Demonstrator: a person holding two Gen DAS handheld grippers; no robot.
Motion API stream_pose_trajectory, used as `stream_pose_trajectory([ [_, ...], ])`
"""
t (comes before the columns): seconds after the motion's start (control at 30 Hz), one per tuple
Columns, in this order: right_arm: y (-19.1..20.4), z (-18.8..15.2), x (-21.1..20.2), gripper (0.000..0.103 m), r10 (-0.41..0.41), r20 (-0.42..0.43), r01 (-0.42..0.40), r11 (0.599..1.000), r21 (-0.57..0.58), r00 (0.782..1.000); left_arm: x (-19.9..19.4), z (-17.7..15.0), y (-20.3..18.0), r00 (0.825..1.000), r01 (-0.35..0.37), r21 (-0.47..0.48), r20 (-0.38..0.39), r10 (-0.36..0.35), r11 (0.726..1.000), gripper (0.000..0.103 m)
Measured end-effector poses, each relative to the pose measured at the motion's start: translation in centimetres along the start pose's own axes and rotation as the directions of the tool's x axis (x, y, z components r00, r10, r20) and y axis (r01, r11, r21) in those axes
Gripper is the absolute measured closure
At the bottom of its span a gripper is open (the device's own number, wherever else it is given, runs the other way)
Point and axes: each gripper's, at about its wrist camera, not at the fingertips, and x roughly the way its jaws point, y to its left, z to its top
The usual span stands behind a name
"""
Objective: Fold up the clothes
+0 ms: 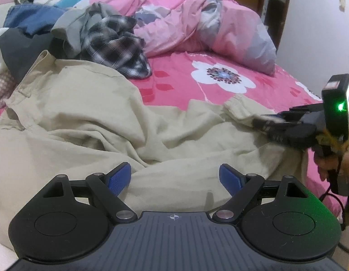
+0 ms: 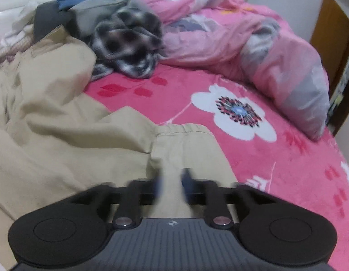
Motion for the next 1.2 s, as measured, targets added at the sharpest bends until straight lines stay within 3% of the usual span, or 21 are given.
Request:
stream_pose_trajectory([
  [0.1, -4.1, -0.6, -5.0, 0.091, 0.018, 0.126, -0.046, 0.973, 0.227, 0.992, 0.4, -0.1, -0.3, 1.0, 0.028, 0.018, -0.01, -0.027, 0.999, 0.017],
  [0.17, -7.0, -2.3, -10.0, 0.096, 0.013, 0.221, -0.098, 0.921, 0.377, 0.975, 1.1, -0.1, -0.5, 0.998, 0.056, 0.028, -0.028, -0.055, 0.998, 0.018],
  [0.3, -10.1, -8.8, -17.5, 0.097, -0.088, 0.215, -0.063, 0.791, 0.608, 0.973, 1.7, -0.2, -1.2, 0.995, 0.094, 0.068, -0.047, -0.091, 0.993, 0.018],
  [0.4, -10.9, -14.9, -19.1, 0.098, -0.141, 0.077, 0.034, 0.65, 0.759, 0.987, 2.3, -0.3, -1.5, 0.992, 0.111, 0.087, -0.065, -0.106, 0.99, 0.018],
  [0.5, -12.0, -20.8, -19.6, 0.097, -0.202, -0.077, 0.163, 0.454, 0.876, 0.976, 3.0, -0.3, -1.6, 0.992, 0.105, 0.094, -0.084, -0.097, 0.99, 0.018],
  [0.53, -12.7, -22.3, -20.3, 0.097, -0.223, -0.091, 0.173, 0.385, 0.906, 0.971, 3.2, -0.3, -1.6, 0.992, 0.105, 0.096, -0.087, -0.097, 0.99, 0.018],
  [0.6, -13.9, -23.4, -21.8, 0.095, -0.267, -0.092, 0.175, 0.306, 0.936, 0.959, 3.2, -0.3, -1.6, 0.992, 0.105, 0.099, -0.087, -0.096, 0.99, 0.018],
  [0.7, -14.5, -21.4, -23.5, 0.093, -0.333, -0.049, 0.18, 0.376, 0.909, 0.942, 3.1, -0.3, -1.5, 0.993, 0.096, 0.092, -0.08, -0.089, 0.991, 0.018],
  [0.8, -13.3, -16.7, -23.0, 0.079, -0.3, 0.06, 0.135, 0.587, 0.798, 0.952, 3.1, -0.4, -1.6, 0.994, 0.086, 0.082, -0.072, -0.08, 0.993, 0.018],
  [0.87, -10.2, -13.7, -21.7, 0.047, -0.23, 0.119, 0.103, 0.762, 0.639, 0.966, 3.1, -0.4, -1.8, 0.995, 0.078, 0.086, -0.07, -0.072, 0.993, 0.018],
  [0.93, -6.3, -11.4, -19.9, 0.04, -0.161, 0.143, 0.085, 0.898, 0.431, 0.976, 3.0, -0.2, -2.0, 0.995, 0.073, 0.092, -0.067, -0.067, 0.993, 0.018],
  [0.97, -4.3, -10.2, -19.0, 0.039, -0.125, 0.149, 0.072, 0.946, 0.317, 0.981, 2.9, -0.1, -2.2, 0.995, 0.077, 0.097, -0.063, -0.072, 0.992, 0.018],
  [1.03, -0.4, -7.9, -17.2, 0.037, -0.055, 0.146, 0.044, 0.996, 0.079, 0.988, 2.6, 0.2, -2.8, 0.995, 0.091, 0.114, -0.05, -0.085, 0.989, 0.018],
  [1.1, 1.2, -7.9, -15.1, 0.038, -0.048, 0.101, 0.051, 0.998, -0.023, 0.994, 2.5, 0.6, -3.6, 0.994, 0.105, 0.144, -0.031, -0.102, 0.984, 0.018],
  [1.17, 1.6, -8.1, -13.0, 0.065, -0.029, 0.047, 0.032, 0.997, -0.07, 0.998, 2.6, 0.9, -4.6, 0.993, 0.117, 0.181, -0.024, -0.115, 0.976, 0.018],
  [1.2, 0.2, -7.8, -12.8, 0.07, -0.009, 0.047, 0.01, 1.0, -0.015, 0.999, 2.8, 1.1, -5.2, 0.992, 0.123, 0.199, -0.026, -0.12, 0.972, 0.018],
])
